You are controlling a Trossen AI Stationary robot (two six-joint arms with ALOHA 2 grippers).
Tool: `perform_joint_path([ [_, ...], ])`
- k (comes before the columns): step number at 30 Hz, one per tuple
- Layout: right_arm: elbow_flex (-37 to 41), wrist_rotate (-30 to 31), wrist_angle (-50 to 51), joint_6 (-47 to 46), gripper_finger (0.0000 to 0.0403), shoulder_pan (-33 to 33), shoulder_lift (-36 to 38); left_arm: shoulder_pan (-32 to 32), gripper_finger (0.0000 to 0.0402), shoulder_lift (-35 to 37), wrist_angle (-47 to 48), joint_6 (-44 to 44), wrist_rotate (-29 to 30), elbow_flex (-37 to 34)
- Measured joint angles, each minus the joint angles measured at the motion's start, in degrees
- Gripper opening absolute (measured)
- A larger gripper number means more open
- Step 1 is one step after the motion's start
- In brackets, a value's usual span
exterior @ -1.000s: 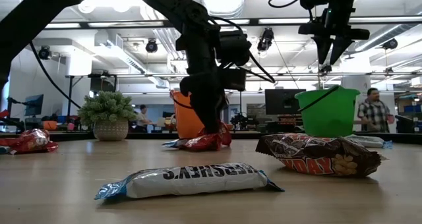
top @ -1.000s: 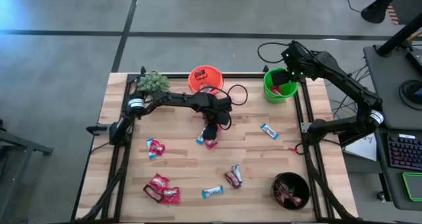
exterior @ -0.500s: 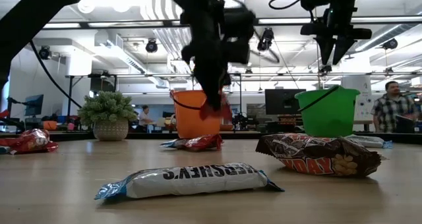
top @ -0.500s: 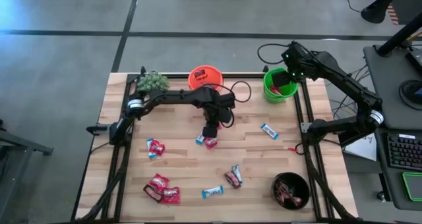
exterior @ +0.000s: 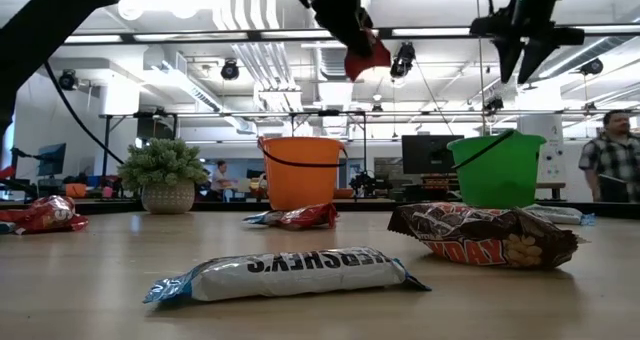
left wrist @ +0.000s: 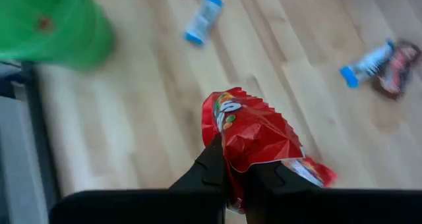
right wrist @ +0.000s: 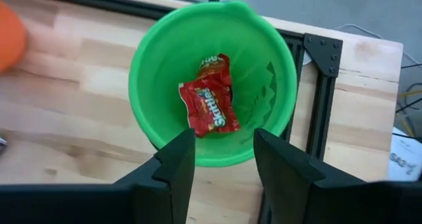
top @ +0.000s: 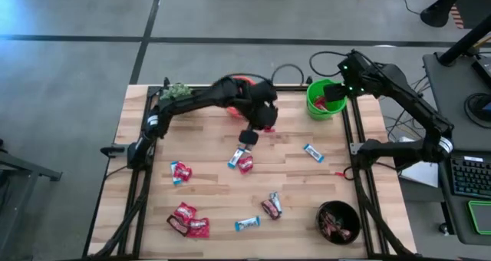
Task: Sort candy
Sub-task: Put the red candy into the green bucket
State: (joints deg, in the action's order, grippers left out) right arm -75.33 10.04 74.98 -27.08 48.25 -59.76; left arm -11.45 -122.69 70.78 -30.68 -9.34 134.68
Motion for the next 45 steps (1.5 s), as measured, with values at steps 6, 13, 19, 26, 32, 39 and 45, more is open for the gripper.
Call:
perform_joint_path([
  [6,0.0,-4.0,0.1,-2.3,0.0127,0.0,2.8,-3.3,0.0,1.7,0.5,-0.4,-0.1,-0.5],
  [13,0.0,-11.8,-3.6,-0.7,0.0114,-1.2,3.0,-6.3,0.0,1.6,-1.0,-1.8,-0.6,-0.5],
  [19,0.0,-23.7,-13.9,5.0,0.0121,-1.9,3.0,-8.4,0.0,1.5,-5.7,-1.9,-5.3,-0.5],
  [26,0.0,-33.2,-24.4,7.9,0.0149,-1.9,3.0,-10.0,0.0,1.5,-10.7,-1.2,-6.9,-0.3],
  [32,0.0,-33.4,-24.9,13.4,0.0159,-1.9,1.5,-10.9,0.0,1.5,-18.7,2.9,-11.1,-0.3],
  [39,0.0,-36.3,-26.5,20.7,0.0151,-1.9,-1.2,-11.7,0.0,1.5,-26.6,7.0,-15.0,-0.3],
  [45,0.0,-42.1,-28.9,21.9,0.0156,-2.2,-2.1,-13.7,0.0,1.5,-32.2,12.3,-20.7,-0.3],
])
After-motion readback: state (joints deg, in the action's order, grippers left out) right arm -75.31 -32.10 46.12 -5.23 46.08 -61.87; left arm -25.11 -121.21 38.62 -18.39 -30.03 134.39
